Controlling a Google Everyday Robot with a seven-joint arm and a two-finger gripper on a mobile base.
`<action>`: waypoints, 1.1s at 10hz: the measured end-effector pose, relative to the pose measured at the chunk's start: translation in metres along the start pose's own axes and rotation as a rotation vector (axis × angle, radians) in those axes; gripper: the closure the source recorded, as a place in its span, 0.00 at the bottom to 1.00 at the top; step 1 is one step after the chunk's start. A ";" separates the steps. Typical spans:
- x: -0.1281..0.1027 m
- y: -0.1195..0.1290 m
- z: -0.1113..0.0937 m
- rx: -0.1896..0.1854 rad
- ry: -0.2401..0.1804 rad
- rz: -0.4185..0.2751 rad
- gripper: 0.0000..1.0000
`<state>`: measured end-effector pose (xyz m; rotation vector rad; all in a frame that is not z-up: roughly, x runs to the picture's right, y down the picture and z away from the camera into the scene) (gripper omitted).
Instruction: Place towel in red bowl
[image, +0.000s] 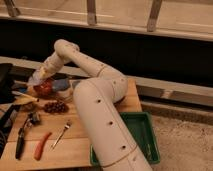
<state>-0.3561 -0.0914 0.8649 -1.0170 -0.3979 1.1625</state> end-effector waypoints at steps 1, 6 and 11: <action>0.002 -0.003 0.000 0.001 -0.005 0.004 0.49; 0.006 -0.002 -0.001 -0.016 -0.031 -0.009 0.28; 0.006 -0.001 -0.001 -0.017 -0.031 -0.010 0.28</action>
